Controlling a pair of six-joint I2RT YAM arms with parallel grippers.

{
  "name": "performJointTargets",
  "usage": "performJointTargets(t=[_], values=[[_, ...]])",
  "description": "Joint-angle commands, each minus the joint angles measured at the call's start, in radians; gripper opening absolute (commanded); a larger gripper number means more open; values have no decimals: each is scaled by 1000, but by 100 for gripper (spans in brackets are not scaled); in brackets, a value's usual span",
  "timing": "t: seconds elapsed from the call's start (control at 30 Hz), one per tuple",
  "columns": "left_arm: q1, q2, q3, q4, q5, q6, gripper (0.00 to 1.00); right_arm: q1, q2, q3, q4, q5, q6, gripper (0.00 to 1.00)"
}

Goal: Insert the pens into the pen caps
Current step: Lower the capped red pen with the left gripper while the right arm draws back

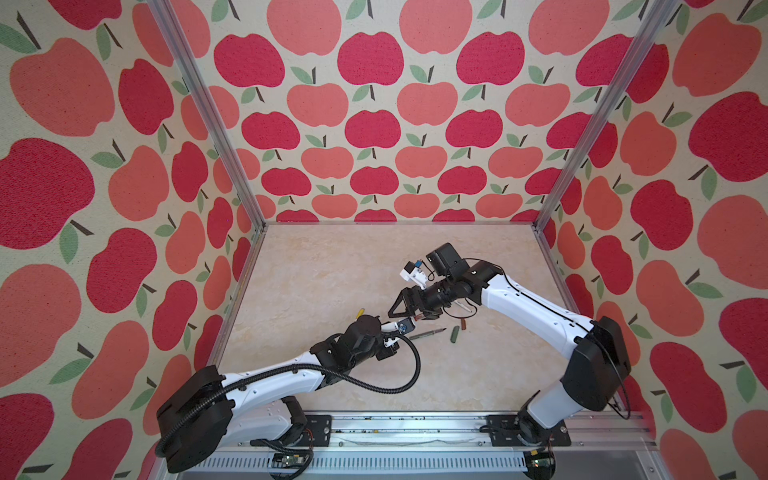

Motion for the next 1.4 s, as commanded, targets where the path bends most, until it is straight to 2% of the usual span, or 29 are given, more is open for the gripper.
performJointTargets(t=[0.0, 0.17, 0.3, 0.47, 0.53, 0.63, 0.7, 0.83, 0.97, 1.07, 1.37], values=[[-22, -54, 26, 210, 83, -41, 0, -20, -22, 19, 47, 7, 14, 89], [-27, -54, -9, 181, 81, -79, 0, -104, -90, 56, 73, -39, 33, 93], [-25, -86, -32, 175, 63, -117, 0, -141, -124, 93, 9, -44, -7, 96], [-21, -94, -26, 98, 27, -177, 0, -199, -187, 61, 51, -62, 14, 97], [-22, -104, -15, 45, -10, -244, 0, -225, -222, 28, 97, -45, 39, 97], [-21, -119, 36, -125, -103, -415, 0, -245, -276, -30, 119, 53, 47, 96], [-19, -123, 101, -310, -146, -542, 0, -245, -305, -64, 94, 172, 20, 95], [2, -106, 215, -627, -157, -770, 0, -245, -368, -153, 90, 399, -13, 95], [79, -63, 268, -819, -30, -964, 0, -244, -439, -244, 144, 495, -41, 94], [157, -9, 270, -872, 91, -1028, 0, -245, -469, -278, 141, 527, -61, 93], [282, 142, 254, -847, 276, -978, 0, -244, -503, -324, 128, 511, -79, 93]])
